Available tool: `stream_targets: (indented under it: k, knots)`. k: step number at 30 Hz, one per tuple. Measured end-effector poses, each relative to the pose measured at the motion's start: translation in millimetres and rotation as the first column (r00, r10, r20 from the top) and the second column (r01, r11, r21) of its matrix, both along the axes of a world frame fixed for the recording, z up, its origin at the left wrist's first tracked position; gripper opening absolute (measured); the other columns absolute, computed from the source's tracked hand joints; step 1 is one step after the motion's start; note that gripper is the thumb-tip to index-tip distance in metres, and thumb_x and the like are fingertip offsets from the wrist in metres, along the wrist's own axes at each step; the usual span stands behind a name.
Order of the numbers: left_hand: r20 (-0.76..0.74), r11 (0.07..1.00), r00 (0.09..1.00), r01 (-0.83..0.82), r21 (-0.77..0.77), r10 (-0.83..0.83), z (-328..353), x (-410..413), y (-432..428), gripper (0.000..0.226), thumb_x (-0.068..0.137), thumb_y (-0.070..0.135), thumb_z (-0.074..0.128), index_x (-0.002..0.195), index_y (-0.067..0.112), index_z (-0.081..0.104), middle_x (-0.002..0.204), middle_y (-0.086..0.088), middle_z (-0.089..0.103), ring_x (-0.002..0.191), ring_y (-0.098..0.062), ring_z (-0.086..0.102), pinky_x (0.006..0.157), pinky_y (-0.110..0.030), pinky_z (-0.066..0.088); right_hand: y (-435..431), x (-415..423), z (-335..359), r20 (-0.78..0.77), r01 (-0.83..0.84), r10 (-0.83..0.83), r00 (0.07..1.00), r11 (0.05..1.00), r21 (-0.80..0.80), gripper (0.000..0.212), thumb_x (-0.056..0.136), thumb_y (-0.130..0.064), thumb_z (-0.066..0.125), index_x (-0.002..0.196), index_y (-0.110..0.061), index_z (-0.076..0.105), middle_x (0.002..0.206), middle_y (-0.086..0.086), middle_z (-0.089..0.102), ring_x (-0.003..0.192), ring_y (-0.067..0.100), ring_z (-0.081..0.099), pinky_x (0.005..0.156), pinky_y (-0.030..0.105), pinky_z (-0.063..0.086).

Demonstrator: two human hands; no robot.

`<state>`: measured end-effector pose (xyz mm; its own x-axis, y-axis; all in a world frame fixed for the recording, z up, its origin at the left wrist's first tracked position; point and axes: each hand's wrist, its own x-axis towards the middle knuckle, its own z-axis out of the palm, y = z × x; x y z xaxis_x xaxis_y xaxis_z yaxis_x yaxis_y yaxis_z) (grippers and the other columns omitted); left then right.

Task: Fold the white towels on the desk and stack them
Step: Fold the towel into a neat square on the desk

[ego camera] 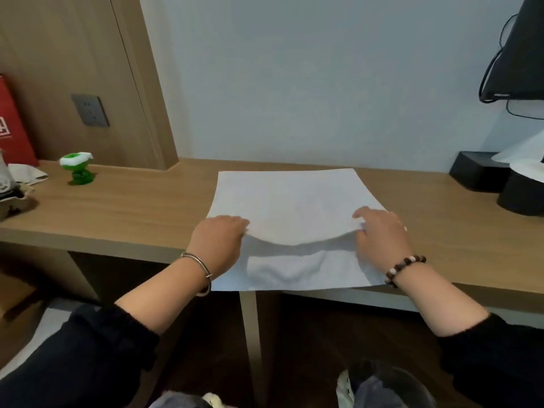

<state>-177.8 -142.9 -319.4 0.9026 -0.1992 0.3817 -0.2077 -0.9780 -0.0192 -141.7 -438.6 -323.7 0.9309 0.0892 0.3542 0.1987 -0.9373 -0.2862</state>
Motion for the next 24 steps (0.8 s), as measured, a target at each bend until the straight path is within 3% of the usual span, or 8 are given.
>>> stream_targets:
  k: [3, 6, 12, 18, 20, 21, 24]
  knots:
    - [-0.271, 0.999, 0.961, -0.045, 0.030, 0.051, -23, 0, -4, 0.040, 0.099, 0.029, 0.036, 0.138, 0.022, 0.040, 0.141, 0.000, 0.045, 0.126, -0.022, 0.043, 0.098, -0.039, 0.042, -5, -1, -23, -0.304, -0.114, 0.060, 0.951, 0.980, -0.162, 0.047, 0.099, -0.023, 0.034, 0.146, -0.024, 0.031, 0.153, 0.003, 0.029, 0.141, 0.021, 0.024, 0.114, 0.044, 0.017]
    - [-0.348, 0.998, 0.936, -0.043, 0.050, 0.057, -30, 17, 2, 0.047, 0.101, 0.035, 0.030, 0.147, 0.027, 0.025, 0.155, 0.003, 0.023, 0.139, -0.021, 0.024, 0.109, -0.039, 0.031, -10, 14, -28, -0.387, -0.148, 0.057, 0.920, 0.967, -0.209, 0.050, 0.101, -0.029, 0.024, 0.151, -0.031, 0.014, 0.160, -0.005, 0.005, 0.146, 0.015, 0.004, 0.116, 0.048, 0.006]
    - [-0.466, 0.996, 0.880, -0.087, 0.022, 0.088, -30, 78, 12, 0.055, 0.099, 0.051, 0.021, 0.150, 0.036, 0.008, 0.159, 0.011, 0.001, 0.146, -0.019, 0.000, 0.116, -0.046, 0.006, -2, 72, -22, -0.417, -0.148, 0.036, 0.908, 0.959, -0.240, 0.050, 0.102, -0.031, 0.020, 0.151, -0.031, 0.011, 0.160, -0.006, 0.001, 0.146, 0.015, 0.002, 0.117, 0.048, 0.005]
    - [-0.439, 0.989, 0.887, -0.141, 0.039, 0.143, -32, 108, 12, 0.059, 0.095, 0.059, 0.014, 0.150, 0.038, 0.004, 0.158, 0.014, -0.004, 0.146, -0.016, -0.003, 0.116, -0.050, 0.002, 7, 108, -6, -0.475, -0.142, 0.040, 0.879, 0.973, -0.181, 0.052, 0.101, -0.011, 0.022, 0.151, -0.028, 0.019, 0.160, -0.003, 0.008, 0.146, 0.017, 0.007, 0.118, 0.041, 0.008]
    - [-0.427, 0.990, 0.893, -0.140, 0.033, 0.141, -35, 109, 12, 0.059, 0.095, 0.059, 0.013, 0.150, 0.039, 0.004, 0.158, 0.015, -0.003, 0.146, -0.015, -0.003, 0.116, -0.050, 0.002, 8, 108, 10, -0.396, -0.092, 0.023, 0.918, 0.983, -0.157, 0.053, 0.099, -0.004, 0.026, 0.148, -0.025, 0.029, 0.156, 0.000, 0.024, 0.143, 0.019, 0.021, 0.117, 0.040, 0.011]
    - [-0.423, 0.990, 0.895, -0.140, 0.032, 0.140, -36, 109, 13, 0.058, 0.095, 0.058, 0.013, 0.150, 0.039, 0.004, 0.158, 0.015, -0.003, 0.146, -0.015, -0.003, 0.116, -0.050, 0.002, 8, 105, 17, -0.281, -0.053, 0.003, 0.960, 0.984, -0.168, 0.055, 0.096, -0.001, 0.029, 0.145, -0.025, 0.034, 0.153, 0.000, 0.032, 0.141, 0.019, 0.028, 0.116, 0.042, 0.008]
    - [-0.419, 0.989, 0.897, -0.142, 0.028, 0.141, -37, 108, 12, 0.057, 0.096, 0.057, 0.012, 0.150, 0.039, 0.003, 0.158, 0.015, -0.003, 0.146, -0.015, -0.003, 0.116, -0.049, 0.002, 10, 82, 22, -0.009, 0.002, -0.006, 1.000, 0.933, -0.361, 0.062, 0.087, 0.004, 0.036, 0.141, -0.027, 0.040, 0.146, -0.004, 0.042, 0.139, 0.013, 0.030, 0.116, 0.048, 0.002]
